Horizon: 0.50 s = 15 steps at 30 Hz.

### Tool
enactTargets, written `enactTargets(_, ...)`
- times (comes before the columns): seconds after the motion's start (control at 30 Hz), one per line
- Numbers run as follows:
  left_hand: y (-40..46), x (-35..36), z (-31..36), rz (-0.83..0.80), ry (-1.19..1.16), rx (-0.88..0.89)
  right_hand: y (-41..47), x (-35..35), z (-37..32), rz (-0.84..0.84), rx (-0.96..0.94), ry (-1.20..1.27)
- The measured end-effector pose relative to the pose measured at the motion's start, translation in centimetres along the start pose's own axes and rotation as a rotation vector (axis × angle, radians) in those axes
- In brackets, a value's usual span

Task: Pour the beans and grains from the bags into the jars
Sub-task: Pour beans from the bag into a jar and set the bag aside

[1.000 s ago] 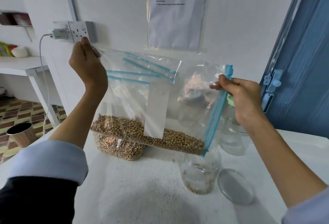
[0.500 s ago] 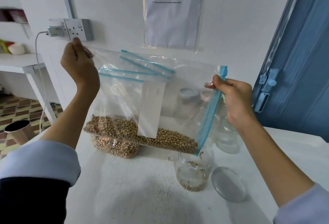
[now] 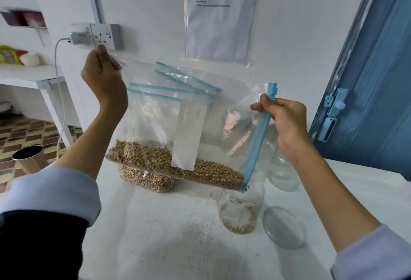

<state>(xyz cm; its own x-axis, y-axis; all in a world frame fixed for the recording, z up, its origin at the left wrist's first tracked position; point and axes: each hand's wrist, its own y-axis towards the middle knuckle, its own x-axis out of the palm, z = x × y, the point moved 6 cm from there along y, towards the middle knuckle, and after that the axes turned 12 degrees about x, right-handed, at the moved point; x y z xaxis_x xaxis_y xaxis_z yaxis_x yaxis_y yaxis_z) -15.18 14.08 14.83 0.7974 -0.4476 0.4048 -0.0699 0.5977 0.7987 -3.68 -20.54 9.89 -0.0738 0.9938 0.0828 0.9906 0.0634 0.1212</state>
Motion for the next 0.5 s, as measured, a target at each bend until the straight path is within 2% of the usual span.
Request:
enactTargets(0.27,0.17,-0.27,0.55,0.007,-0.009,0.000,-0.13,-0.08,-0.22,0.053,-0.031,0.041)
enactTargets(0.5,-0.01,-0.19,0.55,0.008,-0.012,-0.030,0.00,0.02,-0.12,0.018,-0.023,0.013)
